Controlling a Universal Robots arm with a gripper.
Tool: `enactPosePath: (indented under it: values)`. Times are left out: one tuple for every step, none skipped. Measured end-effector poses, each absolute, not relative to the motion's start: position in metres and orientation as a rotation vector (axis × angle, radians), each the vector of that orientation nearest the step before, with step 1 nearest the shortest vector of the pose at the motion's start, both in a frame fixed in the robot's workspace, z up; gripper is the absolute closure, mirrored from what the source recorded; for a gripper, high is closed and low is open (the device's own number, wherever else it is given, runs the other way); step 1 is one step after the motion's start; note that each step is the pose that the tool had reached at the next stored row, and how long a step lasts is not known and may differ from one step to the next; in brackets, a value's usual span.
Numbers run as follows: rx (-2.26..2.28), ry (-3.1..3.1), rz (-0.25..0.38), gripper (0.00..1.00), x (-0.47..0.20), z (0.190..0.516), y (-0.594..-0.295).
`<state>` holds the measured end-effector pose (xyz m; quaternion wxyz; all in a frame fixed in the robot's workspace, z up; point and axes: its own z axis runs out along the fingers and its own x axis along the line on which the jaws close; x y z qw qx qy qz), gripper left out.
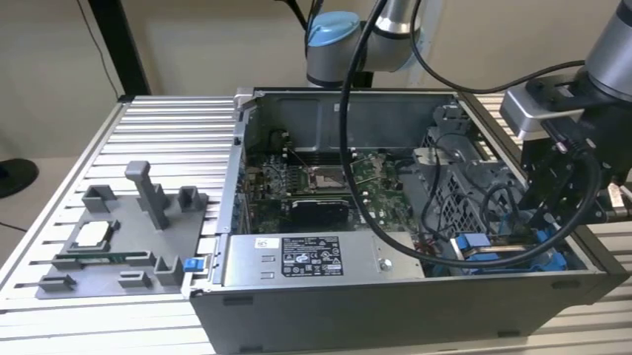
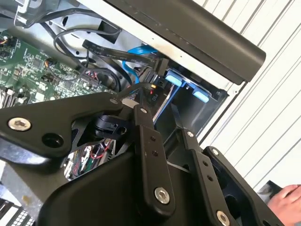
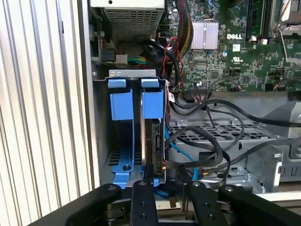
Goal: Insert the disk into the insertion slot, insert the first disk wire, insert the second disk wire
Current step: 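Insert the first disk wire, then insert the second disk wire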
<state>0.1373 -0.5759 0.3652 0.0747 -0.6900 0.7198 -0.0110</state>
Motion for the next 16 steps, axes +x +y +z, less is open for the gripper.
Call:
enactPosePath:
  values:
    - [-2.07, 2.16, -0.033, 0.0, 0.137, 0.365, -0.576]
    - [-2.07, 2.16, -0.033, 0.0, 0.137, 0.365, -0.576]
    - [-2.07, 2.16, -0.033, 0.0, 0.137, 0.365, -0.576]
    - [-2.07, 2.16, -0.033, 0.0, 0.137, 0.365, -0.576]
    - [-2.07, 2.16, -0.033, 0.0, 0.137, 0.365, -0.576]
    - [-2.07, 2.16, -0.033, 0.0, 0.137, 0.365, -0.576]
    - [-2.07, 2.16, -0.033, 0.0, 0.137, 0.365, -0.576]
    - [-2.07, 2.16, -0.033, 0.0, 0.137, 0.365, -0.576]
    - [-2.07, 2.16, -0.033, 0.0, 0.138, 0.366, -0.576]
    - [-2.071, 2.16, -0.033, 0.0, 0.14, 0.366, -0.576]
    - [-2.071, 2.161, -0.032, 0.0, 0.142, 0.366, -0.576]
    - [-2.071, 2.161, -0.032, 0.0, 0.146, 0.365, -0.576]
    - [-2.071, 2.162, -0.03, 0.0, 0.15, 0.365, -0.576]
    - [-2.072, 2.162, -0.029, 0.0, 0.155, 0.365, -0.576]
    - [-2.073, 2.163, -0.027, 0.0, 0.16, 0.365, -0.576]
    - [-2.073, 2.164, -0.026, 0.0, 0.164, 0.365, -0.576]
